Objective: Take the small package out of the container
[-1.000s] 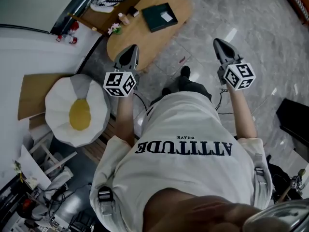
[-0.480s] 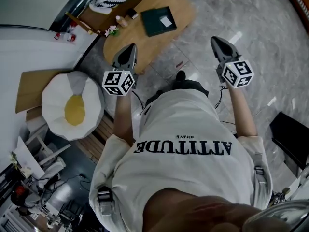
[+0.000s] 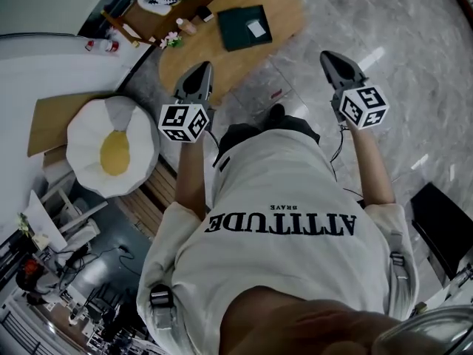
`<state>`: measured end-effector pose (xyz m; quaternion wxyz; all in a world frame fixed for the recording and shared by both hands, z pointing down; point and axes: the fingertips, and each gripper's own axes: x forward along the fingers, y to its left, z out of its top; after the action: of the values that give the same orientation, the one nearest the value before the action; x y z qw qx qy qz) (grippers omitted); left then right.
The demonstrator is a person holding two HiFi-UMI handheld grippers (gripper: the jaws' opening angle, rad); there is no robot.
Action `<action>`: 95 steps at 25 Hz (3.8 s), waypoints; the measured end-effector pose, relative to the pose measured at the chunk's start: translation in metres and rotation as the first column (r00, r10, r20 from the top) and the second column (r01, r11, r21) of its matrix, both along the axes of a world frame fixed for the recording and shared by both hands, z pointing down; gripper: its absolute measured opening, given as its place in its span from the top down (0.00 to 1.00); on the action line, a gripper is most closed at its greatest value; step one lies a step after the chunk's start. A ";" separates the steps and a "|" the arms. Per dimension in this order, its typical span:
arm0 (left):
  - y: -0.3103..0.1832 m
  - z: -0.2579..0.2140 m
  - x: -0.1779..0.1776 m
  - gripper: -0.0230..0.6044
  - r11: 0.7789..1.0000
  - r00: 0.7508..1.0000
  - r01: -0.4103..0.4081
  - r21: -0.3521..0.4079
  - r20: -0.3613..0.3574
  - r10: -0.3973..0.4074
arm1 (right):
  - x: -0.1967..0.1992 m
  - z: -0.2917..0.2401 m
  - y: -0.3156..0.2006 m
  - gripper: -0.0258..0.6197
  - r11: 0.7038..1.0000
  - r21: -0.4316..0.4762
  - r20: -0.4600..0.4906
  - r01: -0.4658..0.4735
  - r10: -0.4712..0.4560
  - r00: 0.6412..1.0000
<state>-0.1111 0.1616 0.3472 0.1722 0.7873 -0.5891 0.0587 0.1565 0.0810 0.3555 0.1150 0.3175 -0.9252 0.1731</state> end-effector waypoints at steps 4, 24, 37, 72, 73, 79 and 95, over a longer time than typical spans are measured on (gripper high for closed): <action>-0.010 0.002 0.009 0.93 1.000 1.000 0.000 -0.015 0.010 0.000 | 0.003 0.006 -0.011 0.93 1.000 -0.014 0.015 0.009 -0.009 1.000; -0.128 0.062 -0.005 0.93 0.988 0.991 -0.126 -0.083 0.042 0.130 | -0.020 0.044 -0.079 0.93 0.993 -0.086 -0.056 -0.080 0.075 0.996; -0.244 0.174 -0.022 0.93 0.942 0.957 -0.281 -0.183 0.017 0.289 | -0.079 0.092 -0.158 0.93 0.978 -0.149 -0.150 -0.144 0.121 0.981; -0.328 0.500 0.026 0.92 0.786 0.992 -0.119 -0.607 -0.033 0.125 | -0.077 0.262 -0.249 0.93 0.901 -0.421 -0.170 -0.106 0.037 0.985; -0.329 0.511 0.028 0.92 0.774 0.993 -0.104 -0.625 -0.026 0.113 | -0.074 0.268 -0.251 0.93 0.897 -0.431 -0.165 -0.101 0.032 0.986; -0.325 0.574 0.035 0.92 0.682 0.997 0.028 -0.731 0.068 0.031 | -0.053 0.301 -0.256 0.93 0.874 -0.481 -0.139 -0.067 0.000 0.990; -0.329 0.658 0.020 0.79 0.419 0.959 0.283 -0.863 0.263 -0.107 | -0.026 0.345 -0.264 0.93 0.839 -0.544 -0.073 0.019 -0.071 0.995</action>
<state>-0.0914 -0.1676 1.0051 0.5163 0.4958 -0.5688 0.4051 0.1304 -0.1829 0.7007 0.2458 0.2577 -0.8394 0.4105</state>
